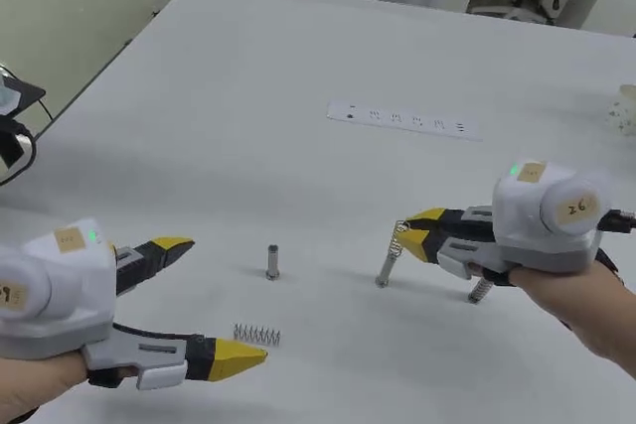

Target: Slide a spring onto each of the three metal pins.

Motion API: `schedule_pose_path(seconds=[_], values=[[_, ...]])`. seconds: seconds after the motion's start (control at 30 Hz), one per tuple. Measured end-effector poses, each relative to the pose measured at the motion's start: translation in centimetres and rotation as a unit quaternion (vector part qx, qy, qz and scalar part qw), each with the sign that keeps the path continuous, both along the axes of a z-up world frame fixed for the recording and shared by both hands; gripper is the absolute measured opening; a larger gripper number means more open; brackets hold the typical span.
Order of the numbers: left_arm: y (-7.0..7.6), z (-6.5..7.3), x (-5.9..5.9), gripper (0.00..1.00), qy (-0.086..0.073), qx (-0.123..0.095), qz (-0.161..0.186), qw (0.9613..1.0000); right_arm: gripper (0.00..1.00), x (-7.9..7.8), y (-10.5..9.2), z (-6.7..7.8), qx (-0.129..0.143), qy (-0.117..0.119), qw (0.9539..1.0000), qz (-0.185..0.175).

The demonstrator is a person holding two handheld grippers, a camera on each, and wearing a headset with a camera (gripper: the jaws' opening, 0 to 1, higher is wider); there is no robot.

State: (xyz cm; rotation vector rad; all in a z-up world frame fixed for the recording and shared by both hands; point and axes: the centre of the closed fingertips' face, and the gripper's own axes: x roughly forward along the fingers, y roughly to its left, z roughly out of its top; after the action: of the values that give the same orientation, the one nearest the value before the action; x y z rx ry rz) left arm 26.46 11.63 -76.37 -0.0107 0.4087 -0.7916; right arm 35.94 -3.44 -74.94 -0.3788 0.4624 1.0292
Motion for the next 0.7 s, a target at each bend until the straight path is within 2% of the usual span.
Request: schedule_pose_path(seconds=[0.07, 0.7], values=[[0.04, 0.01, -0.01, 0.97, 0.000, 0.000, 0.000, 1.0000, 0.07, 0.09, -0.16, -0.20, 0.005, 0.008, 1.0000, -0.003], [0.02, -0.21, -0.17, 0.95, 0.005, -0.002, -0.003, 1.0000, 0.07, 0.04, 0.01, -0.71, 0.009, 0.017, 0.9998, -0.005]])
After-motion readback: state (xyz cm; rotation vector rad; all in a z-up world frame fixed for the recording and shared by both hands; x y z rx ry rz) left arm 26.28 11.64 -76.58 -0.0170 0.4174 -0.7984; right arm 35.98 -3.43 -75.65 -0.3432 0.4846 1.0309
